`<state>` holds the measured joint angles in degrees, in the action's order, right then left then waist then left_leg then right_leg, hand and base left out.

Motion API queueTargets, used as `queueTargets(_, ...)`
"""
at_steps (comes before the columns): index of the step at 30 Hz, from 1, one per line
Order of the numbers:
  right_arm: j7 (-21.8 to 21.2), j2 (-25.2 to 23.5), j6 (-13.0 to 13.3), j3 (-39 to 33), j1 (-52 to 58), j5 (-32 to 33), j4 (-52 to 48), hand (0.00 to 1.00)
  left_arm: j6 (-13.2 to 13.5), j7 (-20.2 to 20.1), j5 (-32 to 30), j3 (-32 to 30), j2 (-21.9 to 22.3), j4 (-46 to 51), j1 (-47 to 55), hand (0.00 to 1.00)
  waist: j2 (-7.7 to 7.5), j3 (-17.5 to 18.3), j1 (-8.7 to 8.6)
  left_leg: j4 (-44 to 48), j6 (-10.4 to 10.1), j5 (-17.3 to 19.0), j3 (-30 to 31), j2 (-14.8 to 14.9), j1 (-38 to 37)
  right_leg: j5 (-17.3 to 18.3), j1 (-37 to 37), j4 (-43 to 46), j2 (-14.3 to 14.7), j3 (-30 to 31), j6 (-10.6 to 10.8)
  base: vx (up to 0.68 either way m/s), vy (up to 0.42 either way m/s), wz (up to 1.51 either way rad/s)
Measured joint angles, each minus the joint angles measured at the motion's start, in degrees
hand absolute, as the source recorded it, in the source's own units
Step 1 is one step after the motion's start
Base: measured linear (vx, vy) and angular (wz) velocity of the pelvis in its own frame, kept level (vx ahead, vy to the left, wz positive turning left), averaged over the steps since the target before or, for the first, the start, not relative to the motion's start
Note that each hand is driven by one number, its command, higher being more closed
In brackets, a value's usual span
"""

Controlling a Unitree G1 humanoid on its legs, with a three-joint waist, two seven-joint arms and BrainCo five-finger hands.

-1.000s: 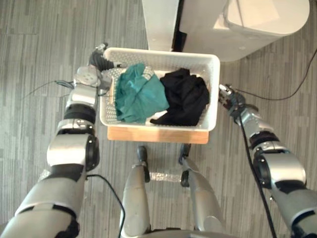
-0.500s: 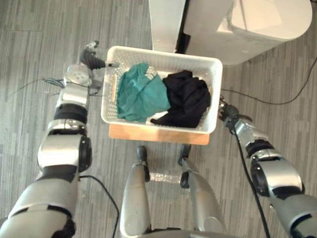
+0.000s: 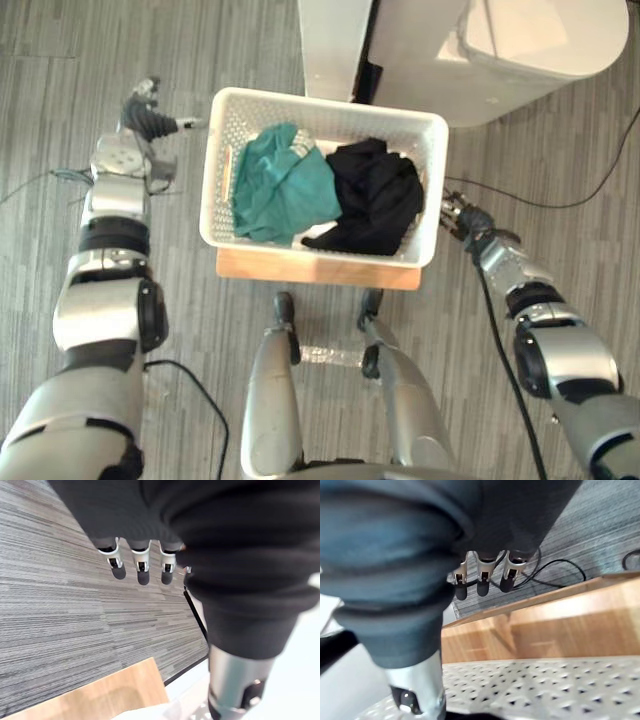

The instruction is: Pick up the laundry basket with both hands and put the clothes into the washing machine.

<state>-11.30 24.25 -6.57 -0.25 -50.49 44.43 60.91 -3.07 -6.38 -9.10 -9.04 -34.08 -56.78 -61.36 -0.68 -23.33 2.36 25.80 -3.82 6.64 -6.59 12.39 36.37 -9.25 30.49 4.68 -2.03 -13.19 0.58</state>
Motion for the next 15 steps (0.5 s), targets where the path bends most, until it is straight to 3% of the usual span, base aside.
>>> queueTargets(7, 1.06, 2.32, 1.95, 1.13, -2.59, 8.46, -8.63, 0.0, 0.13, -2.59, -0.1, 4.71, 0.0, 0.0, 1.88, 0.0, -0.91, -0.45, 0.02, 0.58, -0.15, -0.02, -0.69, 0.91, 1.38, -1.17, 1.09, -1.12, 0.93, 0.58, -0.29, 0.0, -0.041, -0.07)
queueTargets(15, 0.96, 3.03, 3.12, 5.3, -4.79, 9.02, -12.54, 0.0, 1.28, -3.63, -0.09, 8.99, 0.18, -0.39, 2.08, 0.0, -0.94, -0.45, -0.25, 0.58, -0.16, -0.02, -0.68, 1.3, 1.35, -1.2, 1.13, -1.14, 1.23, 0.8, -0.26, 0.0, -0.005, -0.01)
